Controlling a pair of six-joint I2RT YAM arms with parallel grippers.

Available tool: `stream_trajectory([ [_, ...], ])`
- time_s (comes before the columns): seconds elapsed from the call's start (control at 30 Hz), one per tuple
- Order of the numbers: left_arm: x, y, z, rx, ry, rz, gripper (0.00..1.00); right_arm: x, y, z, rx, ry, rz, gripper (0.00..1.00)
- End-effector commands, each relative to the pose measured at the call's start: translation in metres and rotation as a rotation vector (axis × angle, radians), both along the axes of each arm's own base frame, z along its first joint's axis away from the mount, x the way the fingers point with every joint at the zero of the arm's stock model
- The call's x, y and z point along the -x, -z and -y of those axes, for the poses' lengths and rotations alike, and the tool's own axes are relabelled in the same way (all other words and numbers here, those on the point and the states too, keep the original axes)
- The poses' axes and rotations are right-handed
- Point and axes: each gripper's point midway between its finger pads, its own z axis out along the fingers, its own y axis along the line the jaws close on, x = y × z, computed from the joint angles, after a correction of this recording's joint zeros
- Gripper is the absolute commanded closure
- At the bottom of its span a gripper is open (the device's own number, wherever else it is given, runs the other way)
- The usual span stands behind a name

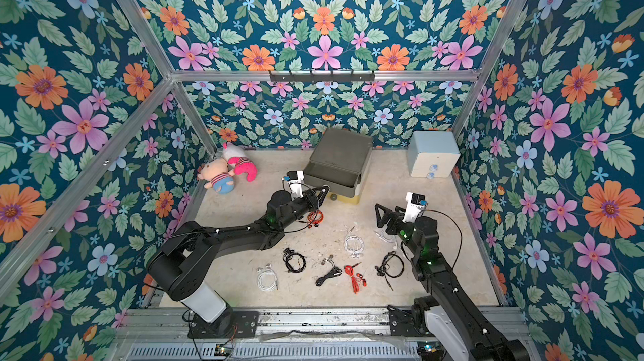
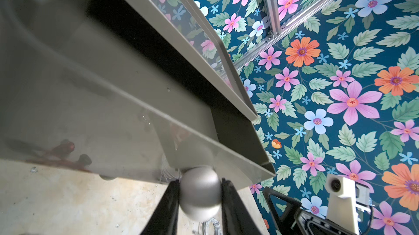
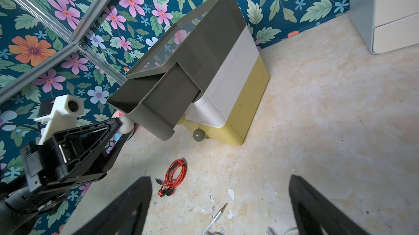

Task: Place the wired earphones into the drawer by color
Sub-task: Open the drawer in the storage box.

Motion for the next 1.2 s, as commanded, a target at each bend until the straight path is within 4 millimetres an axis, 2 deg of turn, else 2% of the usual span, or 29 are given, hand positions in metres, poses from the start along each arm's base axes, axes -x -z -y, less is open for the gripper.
stream_trajectory([
  [0.0,0.004,-0.02,-0.002,0.048,-0.007,0.058,0.83,-0.001,-0.001,0.002,0.007,0.01,0.008,0.01],
  [0.43,0.021,-0.016,-0.015,0.038,-0.016,0.046,0.84,-0.002,0.002,0.004,0.014,0.024,-0.001,0.01],
  [0.97,0.028,-0.009,-0.025,0.02,-0.035,0.036,0.84,-0.002,0.003,0.004,0.017,0.027,-0.006,0.01],
  [1.03,0.028,-0.008,-0.026,0.018,-0.039,0.036,0.81,-0.002,0.002,0.004,0.017,0.026,-0.004,0.01],
  [1.17,0.029,-0.006,-0.028,0.013,-0.047,0.03,0.64,-0.003,0.002,0.005,0.019,0.028,-0.004,0.01],
])
